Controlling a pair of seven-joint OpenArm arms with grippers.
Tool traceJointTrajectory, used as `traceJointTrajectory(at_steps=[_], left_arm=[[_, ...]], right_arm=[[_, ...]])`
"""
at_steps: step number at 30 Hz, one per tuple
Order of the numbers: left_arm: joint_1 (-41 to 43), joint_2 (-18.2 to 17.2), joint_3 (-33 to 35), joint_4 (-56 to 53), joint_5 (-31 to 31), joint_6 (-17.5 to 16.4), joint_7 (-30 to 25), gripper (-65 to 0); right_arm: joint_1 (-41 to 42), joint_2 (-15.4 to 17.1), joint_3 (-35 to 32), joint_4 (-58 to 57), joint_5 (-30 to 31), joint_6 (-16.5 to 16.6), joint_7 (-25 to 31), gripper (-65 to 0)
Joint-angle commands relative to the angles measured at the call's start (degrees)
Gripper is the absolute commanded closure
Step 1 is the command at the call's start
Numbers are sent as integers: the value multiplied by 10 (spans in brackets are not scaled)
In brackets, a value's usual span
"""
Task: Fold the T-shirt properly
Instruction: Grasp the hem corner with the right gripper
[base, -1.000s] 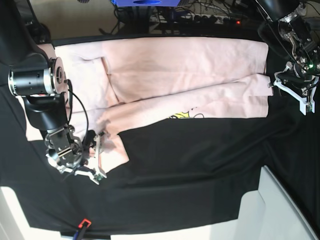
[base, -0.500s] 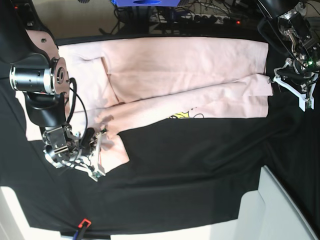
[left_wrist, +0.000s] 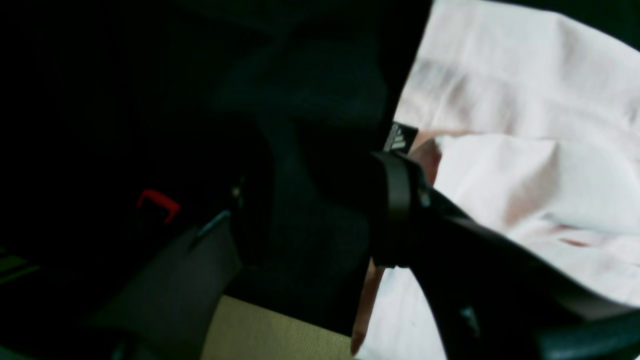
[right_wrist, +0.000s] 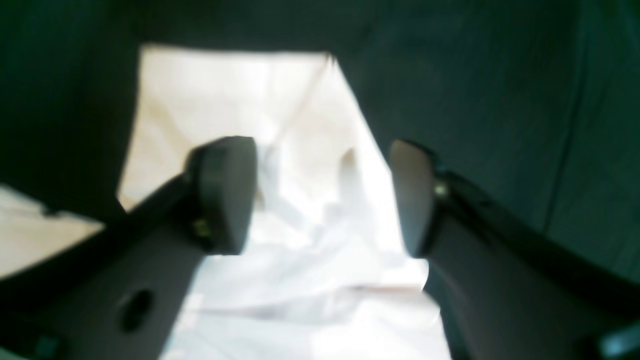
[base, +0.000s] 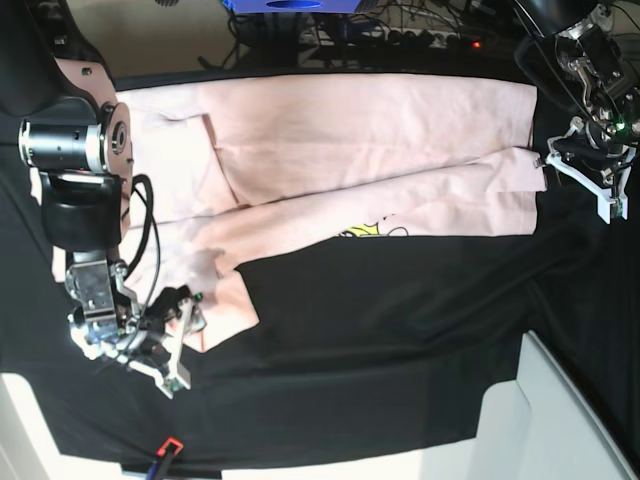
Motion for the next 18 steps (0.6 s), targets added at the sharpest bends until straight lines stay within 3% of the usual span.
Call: traceJointTrajectory(at_steps=[1, 11, 13, 15, 18], left_arm=[[-4, -9, -2, 9, -1, 3, -9, -297], [-3, -12, -2, 12, -1, 3, -9, -297], [-2, -12, -2, 12, -1, 3, -9, -297], [-2, -12, -2, 11, -1, 3, -9, -297], [-2, -12, -2, 10, -1, 3, -9, -297]], right_arm=[[22, -4, 1, -4, 6, -1, 10, -483], [45, -14, 1, -132, 56, -2, 22, -501], [52, -14, 1, -148, 68, -2, 22, -477], [52, -14, 1, -149, 72, -2, 21, -380], [53, -14, 1, -149, 71, -2, 20, -168]])
